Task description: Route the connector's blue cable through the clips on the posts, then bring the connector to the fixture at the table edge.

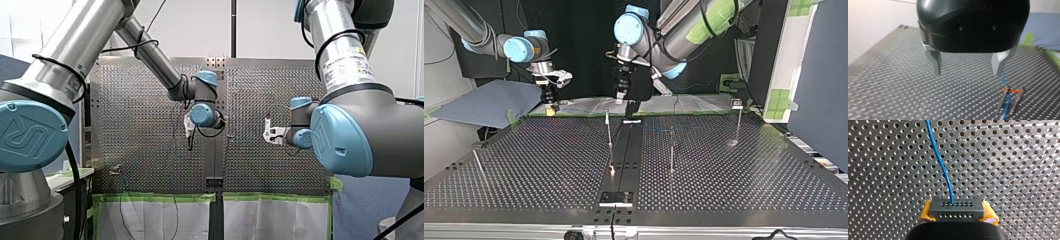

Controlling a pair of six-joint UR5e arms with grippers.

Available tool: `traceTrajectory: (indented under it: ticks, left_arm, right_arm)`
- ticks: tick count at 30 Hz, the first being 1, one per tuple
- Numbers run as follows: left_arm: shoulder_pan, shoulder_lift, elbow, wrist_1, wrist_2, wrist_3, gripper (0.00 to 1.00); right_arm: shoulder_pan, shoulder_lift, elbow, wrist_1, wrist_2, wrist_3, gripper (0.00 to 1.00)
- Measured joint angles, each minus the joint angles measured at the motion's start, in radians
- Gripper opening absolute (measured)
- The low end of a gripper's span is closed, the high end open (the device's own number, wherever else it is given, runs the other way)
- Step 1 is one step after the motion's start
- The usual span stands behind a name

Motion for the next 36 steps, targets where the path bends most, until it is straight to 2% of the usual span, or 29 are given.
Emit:
traceTrajectory:
  ticks: [10, 36]
  left_arm:
    - [0.004, 0.078, -0.078, 0.078, -0.032, -0.028, 1.0]
    - [0.008, 0.309, -0.309, 0.309, -0.035, -0.074, 1.0]
  right_arm:
    - [-0.001, 0.0, 0.0, 0.005, 0.001, 0.002, 0.0]
    - [-0.001, 0.0, 0.0, 0.007, 0.002, 0.007, 0.0]
